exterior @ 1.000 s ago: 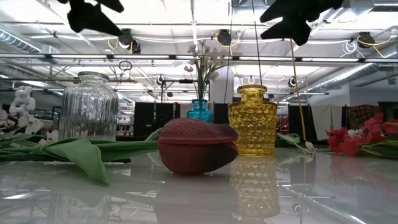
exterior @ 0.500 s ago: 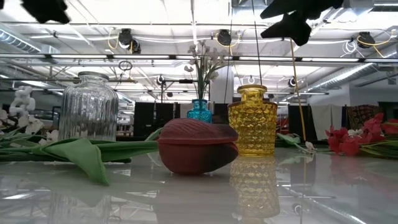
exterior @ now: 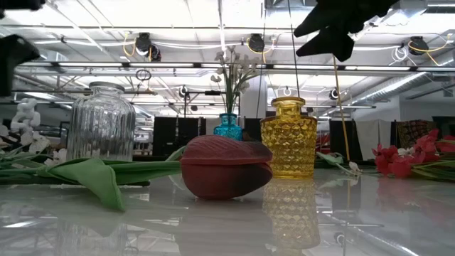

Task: Sort flowers into vase by color
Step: Put the left white flowers into the blue vase

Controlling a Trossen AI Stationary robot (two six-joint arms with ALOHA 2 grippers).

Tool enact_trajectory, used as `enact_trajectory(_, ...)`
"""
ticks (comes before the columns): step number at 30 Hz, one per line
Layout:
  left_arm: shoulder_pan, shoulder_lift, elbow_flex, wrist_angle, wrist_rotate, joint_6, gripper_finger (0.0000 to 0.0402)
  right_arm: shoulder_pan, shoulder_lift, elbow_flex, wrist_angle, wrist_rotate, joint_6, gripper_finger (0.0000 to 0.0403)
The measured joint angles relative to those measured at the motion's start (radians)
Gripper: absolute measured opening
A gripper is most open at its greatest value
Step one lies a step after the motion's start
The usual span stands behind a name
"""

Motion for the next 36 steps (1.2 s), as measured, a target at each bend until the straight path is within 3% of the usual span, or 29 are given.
enact_trajectory(6, -0.018, 0.087, -0.033, 0.155, -0.004, 0.128, 0.0304, 0.000, 0.002, 0.000, 0.003, 0.000, -0.007, 0.0239)
enact_trajectory(10, -0.020, 0.172, -0.034, 0.202, -0.013, 0.218, 0.0282, 0.000, 0.002, 0.000, 0.004, 0.000, -0.011, 0.0239)
enact_trajectory(27, -0.019, 0.325, -0.035, 0.149, -0.068, 0.257, 0.0149, 0.000, 0.002, 0.000, 0.003, 0.000, -0.010, 0.0239)
enact_trajectory(36, -0.019, 0.325, -0.035, 0.079, -0.072, 0.326, 0.0040, 0.000, 0.002, 0.000, 0.008, 0.000, -0.025, 0.0239)
